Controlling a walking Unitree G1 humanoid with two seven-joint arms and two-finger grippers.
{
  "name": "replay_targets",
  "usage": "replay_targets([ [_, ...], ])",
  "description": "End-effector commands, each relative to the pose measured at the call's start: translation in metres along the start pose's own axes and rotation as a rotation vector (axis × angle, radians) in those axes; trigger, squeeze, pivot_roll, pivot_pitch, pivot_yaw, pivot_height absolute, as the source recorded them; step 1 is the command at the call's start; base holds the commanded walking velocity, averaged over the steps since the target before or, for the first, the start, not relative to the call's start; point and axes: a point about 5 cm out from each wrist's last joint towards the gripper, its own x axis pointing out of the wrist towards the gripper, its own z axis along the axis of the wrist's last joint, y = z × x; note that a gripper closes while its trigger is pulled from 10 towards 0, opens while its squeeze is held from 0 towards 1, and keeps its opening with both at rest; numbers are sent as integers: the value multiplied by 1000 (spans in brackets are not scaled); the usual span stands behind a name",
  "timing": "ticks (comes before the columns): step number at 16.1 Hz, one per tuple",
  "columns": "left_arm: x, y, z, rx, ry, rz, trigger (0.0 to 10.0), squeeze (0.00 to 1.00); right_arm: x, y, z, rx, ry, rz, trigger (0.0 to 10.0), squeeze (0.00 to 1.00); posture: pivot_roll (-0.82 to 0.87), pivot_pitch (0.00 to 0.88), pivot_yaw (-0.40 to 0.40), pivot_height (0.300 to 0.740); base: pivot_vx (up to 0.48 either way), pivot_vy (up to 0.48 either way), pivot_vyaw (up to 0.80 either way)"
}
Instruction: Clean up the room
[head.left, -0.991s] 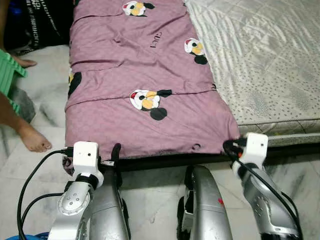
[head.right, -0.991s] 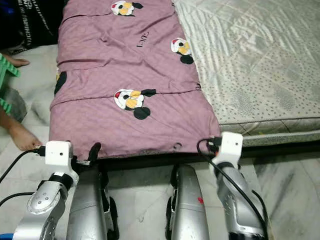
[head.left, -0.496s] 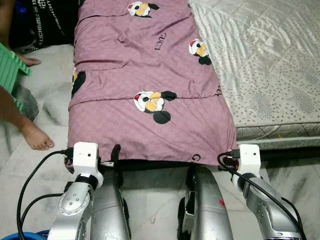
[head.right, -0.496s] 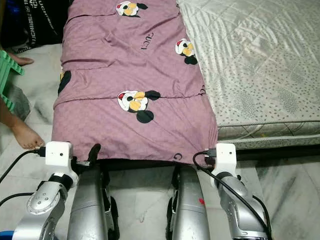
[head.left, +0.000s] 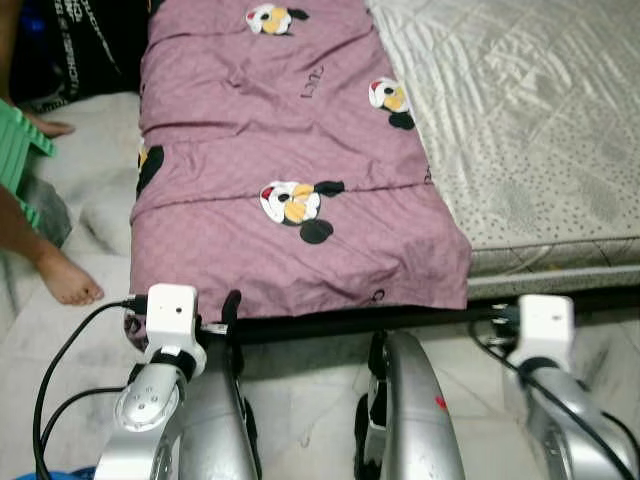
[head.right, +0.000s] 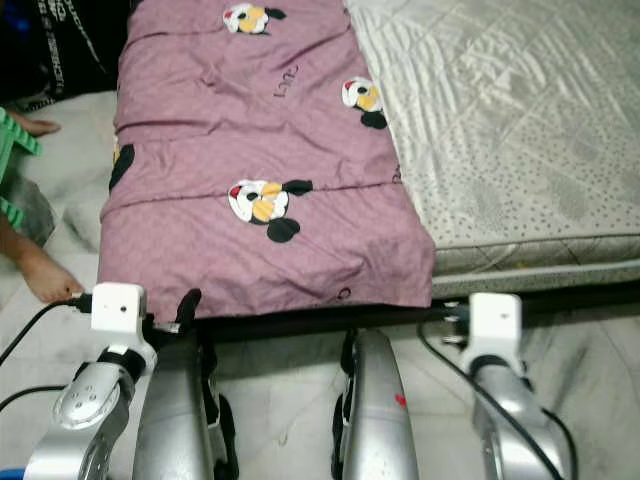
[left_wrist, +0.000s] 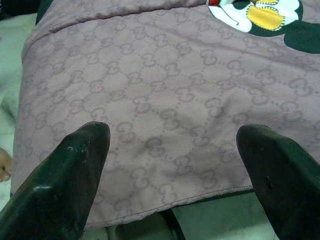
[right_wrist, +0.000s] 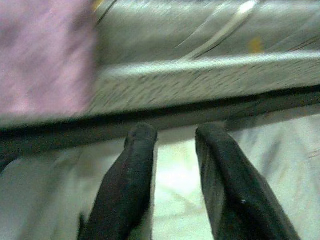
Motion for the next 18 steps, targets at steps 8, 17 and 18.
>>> replay_targets([
  [8,2,3,3,11,7,-4,10000,0,30,81,92,150,-404,425,10000,1000,74,246,11,567,0,0,0],
  [17,-2,8,21,6,-68,5,10000,0,67,163,66,172,-185,383,10000,1000,185,271,3,567,0,0,0],
  [18,-3,9,22,11,-70,2,10000,0,71,159,51,195,-95,344,10000,1000,187,272,1,567,0,0,0],
])
